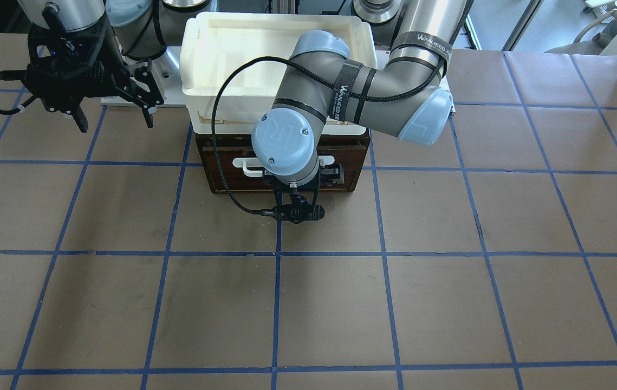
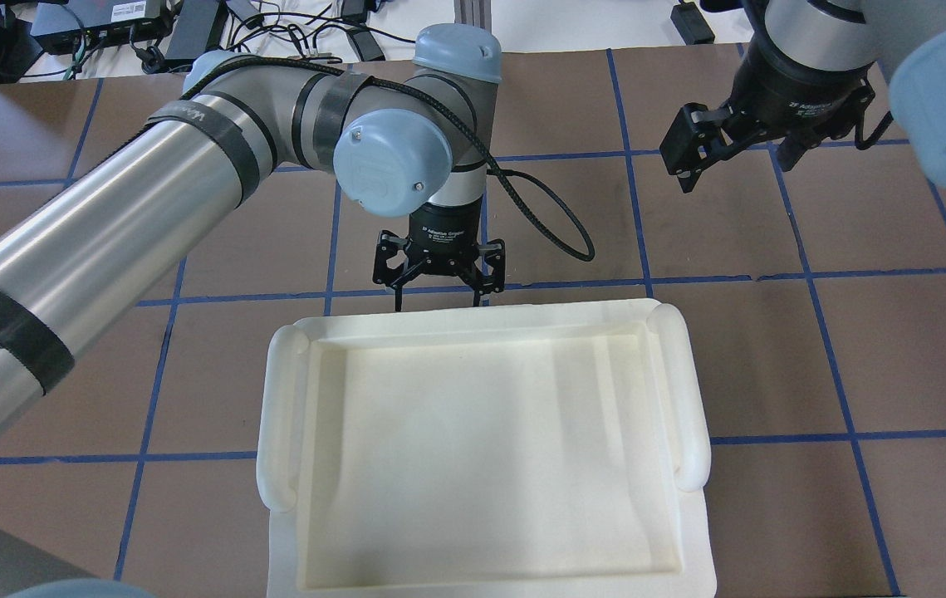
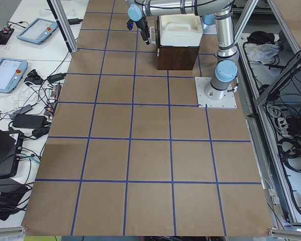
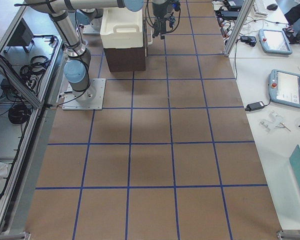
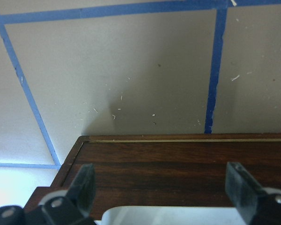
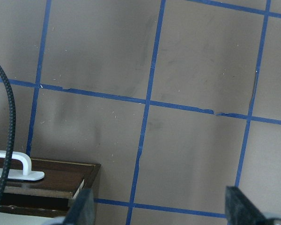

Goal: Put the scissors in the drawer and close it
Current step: 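Push the drawer front away from the robot with the left gripper, then lift the left gripper off the closed drawer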

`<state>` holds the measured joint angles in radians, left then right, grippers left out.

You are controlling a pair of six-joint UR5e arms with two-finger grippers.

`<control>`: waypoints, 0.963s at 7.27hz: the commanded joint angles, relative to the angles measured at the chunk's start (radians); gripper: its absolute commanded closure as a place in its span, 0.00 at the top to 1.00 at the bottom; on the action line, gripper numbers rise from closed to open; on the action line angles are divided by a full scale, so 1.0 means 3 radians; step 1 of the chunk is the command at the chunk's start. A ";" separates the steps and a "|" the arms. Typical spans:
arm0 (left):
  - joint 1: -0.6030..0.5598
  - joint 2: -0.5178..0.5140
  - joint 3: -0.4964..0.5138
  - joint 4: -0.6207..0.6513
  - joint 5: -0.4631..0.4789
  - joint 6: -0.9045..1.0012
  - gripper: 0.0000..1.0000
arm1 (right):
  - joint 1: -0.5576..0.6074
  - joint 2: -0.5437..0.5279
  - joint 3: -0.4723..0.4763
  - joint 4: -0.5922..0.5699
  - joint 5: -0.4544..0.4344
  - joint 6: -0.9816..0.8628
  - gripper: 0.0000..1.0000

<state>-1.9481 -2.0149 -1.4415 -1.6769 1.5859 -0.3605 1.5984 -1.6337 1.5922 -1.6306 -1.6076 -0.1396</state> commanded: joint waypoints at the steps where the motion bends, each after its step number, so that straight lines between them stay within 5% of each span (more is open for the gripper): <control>1: 0.0000 0.0013 -0.0037 -0.0030 -0.0020 -0.0091 1.00 | 0.0000 0.0000 0.0000 0.0000 0.0000 0.0000 1.00; 7: -0.0005 0.0054 -0.0063 -0.0147 -0.0086 -0.0179 1.00 | 0.0000 0.0000 0.0000 0.0000 0.0000 0.0000 1.00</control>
<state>-1.9504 -2.0033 -1.4590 -1.7070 1.5619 -0.4122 1.5984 -1.6337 1.5922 -1.6306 -1.6078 -0.1396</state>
